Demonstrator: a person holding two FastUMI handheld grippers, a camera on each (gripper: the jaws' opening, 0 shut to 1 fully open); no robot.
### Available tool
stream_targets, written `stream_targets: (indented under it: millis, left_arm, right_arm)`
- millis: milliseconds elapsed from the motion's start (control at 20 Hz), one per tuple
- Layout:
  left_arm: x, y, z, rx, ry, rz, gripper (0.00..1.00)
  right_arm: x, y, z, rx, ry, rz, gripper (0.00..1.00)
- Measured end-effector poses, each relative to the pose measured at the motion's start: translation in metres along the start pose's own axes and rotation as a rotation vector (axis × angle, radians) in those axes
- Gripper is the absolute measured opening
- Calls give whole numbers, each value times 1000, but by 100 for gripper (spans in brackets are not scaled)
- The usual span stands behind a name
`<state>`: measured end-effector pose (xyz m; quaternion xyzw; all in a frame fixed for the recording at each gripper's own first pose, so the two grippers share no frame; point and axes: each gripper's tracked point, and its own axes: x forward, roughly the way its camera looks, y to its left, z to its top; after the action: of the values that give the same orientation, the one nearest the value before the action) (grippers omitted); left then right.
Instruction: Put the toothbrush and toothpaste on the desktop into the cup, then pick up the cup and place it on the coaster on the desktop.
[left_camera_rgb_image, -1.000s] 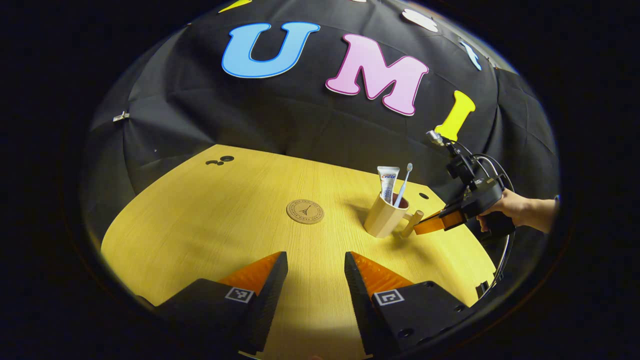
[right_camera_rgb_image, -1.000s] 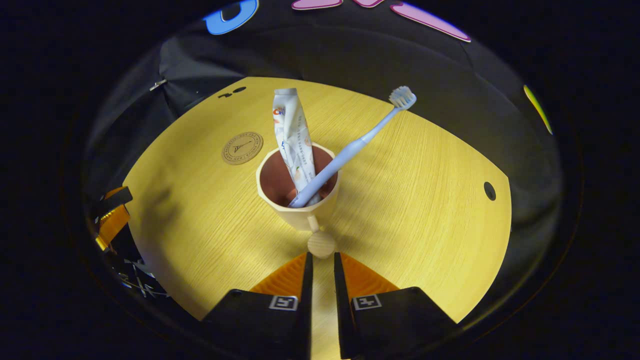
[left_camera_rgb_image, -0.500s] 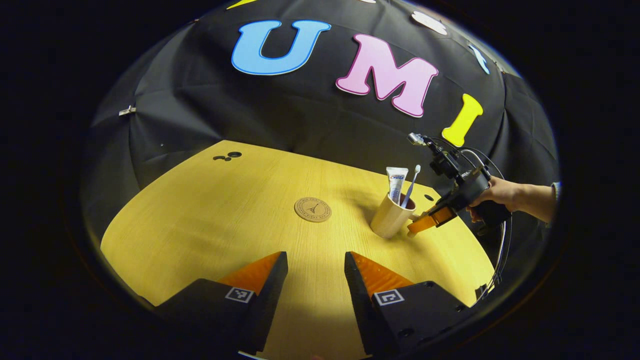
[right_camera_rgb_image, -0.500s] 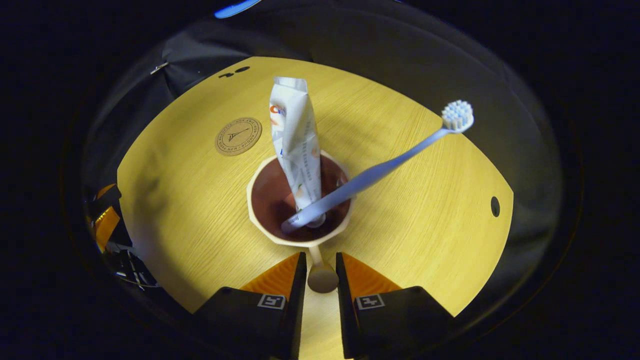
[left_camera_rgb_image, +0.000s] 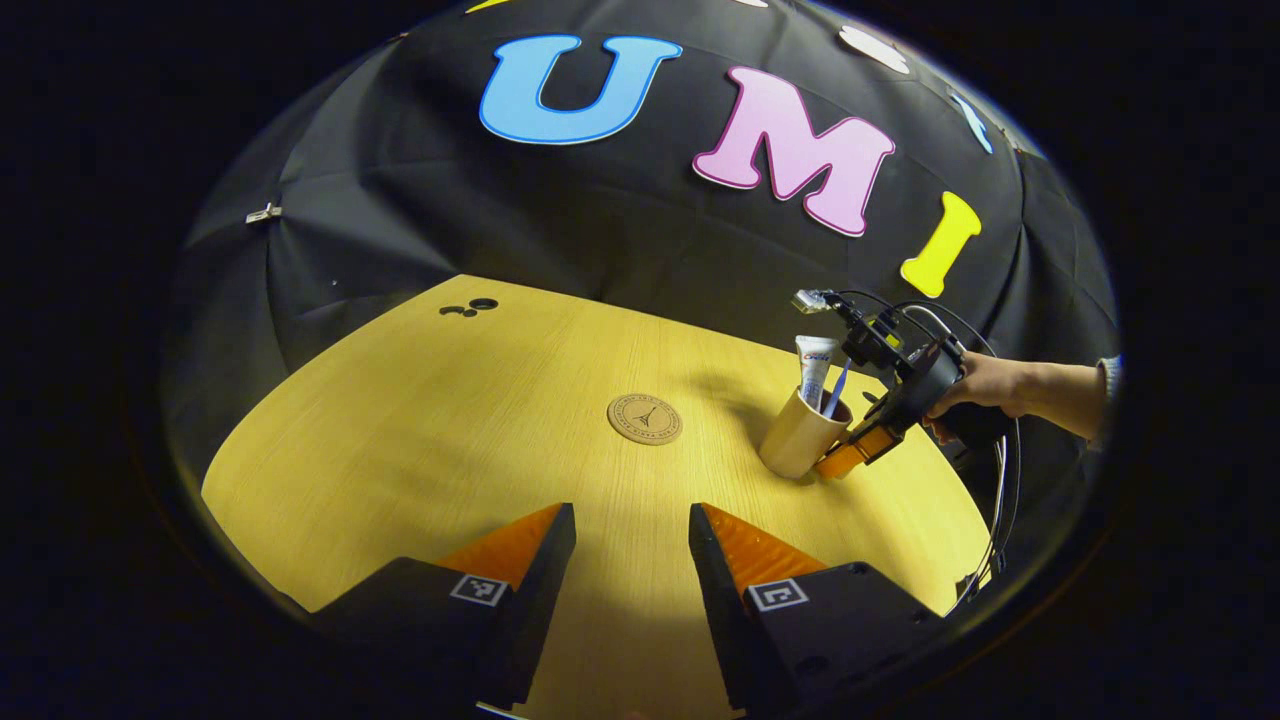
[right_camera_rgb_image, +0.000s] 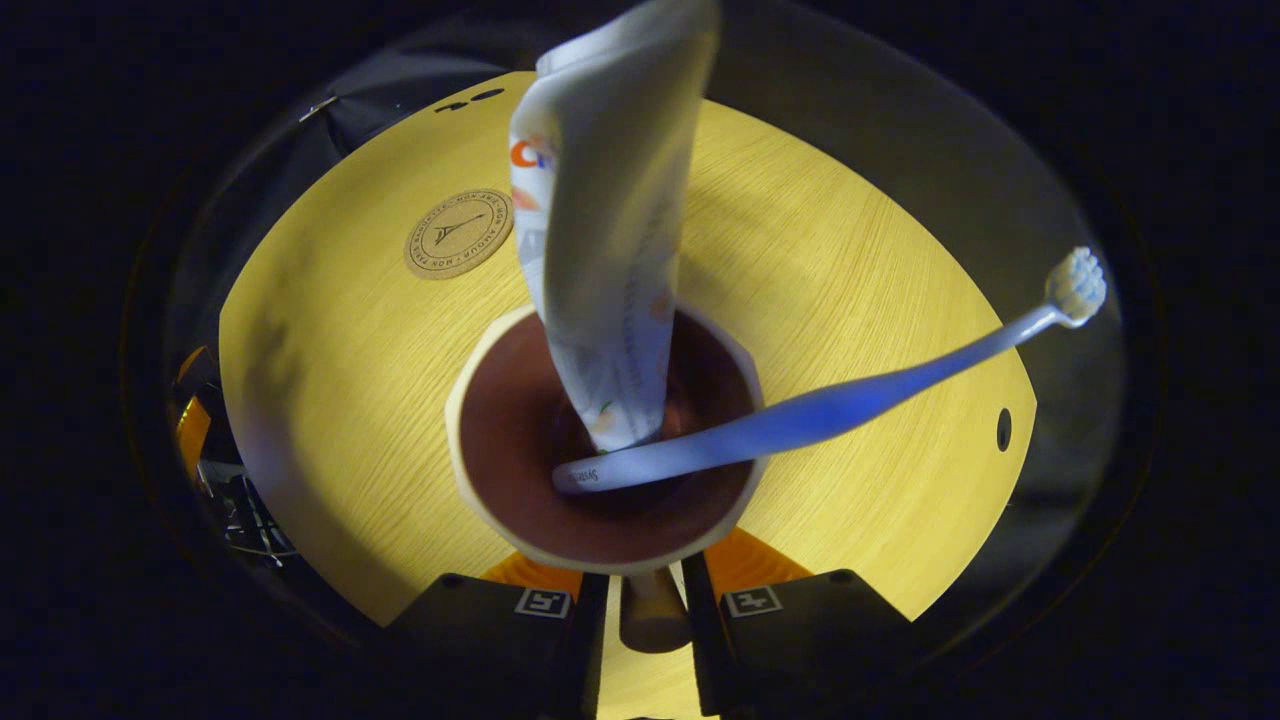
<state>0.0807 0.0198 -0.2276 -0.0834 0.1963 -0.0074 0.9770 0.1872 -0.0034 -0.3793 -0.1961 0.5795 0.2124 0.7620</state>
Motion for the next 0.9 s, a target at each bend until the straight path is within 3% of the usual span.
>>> stream_targets:
  millis: [100, 150, 200, 250, 300, 400, 650, 700, 800, 900]
  left_arm:
    - [1, 2, 0, -4, 5, 3, 72]
    - [2, 3, 0, -6, 6, 4, 72]
    - [2, 5, -1, -9, 6, 5, 72]
    - [2, 6, -1, -10, 6, 5, 72]
    - [3, 6, 0, -12, 8, 6, 72]
    - [3, 7, 1, -13, 7, 6, 72]
    - [2, 11, 5, -18, 0, 5, 72]
    - [0, 13, 5, -20, -1, 6, 72]
    - [-1, 16, 6, -22, -3, 7, 72]
    - [-1, 22, 8, -24, -5, 10, 72]
  right_arm:
    - [3, 0, -1, -7, 6, -7, 41]
    - [-1, 2, 0, -1, 5, 4, 34]
    - [1, 2, 0, 4, 4, 6, 35]
    - [0, 2, 0, 6, 4, 3, 29]
    - [-1, 2, 1, 8, -2, -5, 34]
    - [-1, 1, 3, 5, -14, -14, 29]
    - [-7, 13, 10, 21, -26, 11, 32]
    - [-6, 19, 14, 27, -37, 16, 36]
    - [-9, 28, 26, 37, -49, 29, 27]
    - [-12, 38, 42, 30, -67, 32, 31]
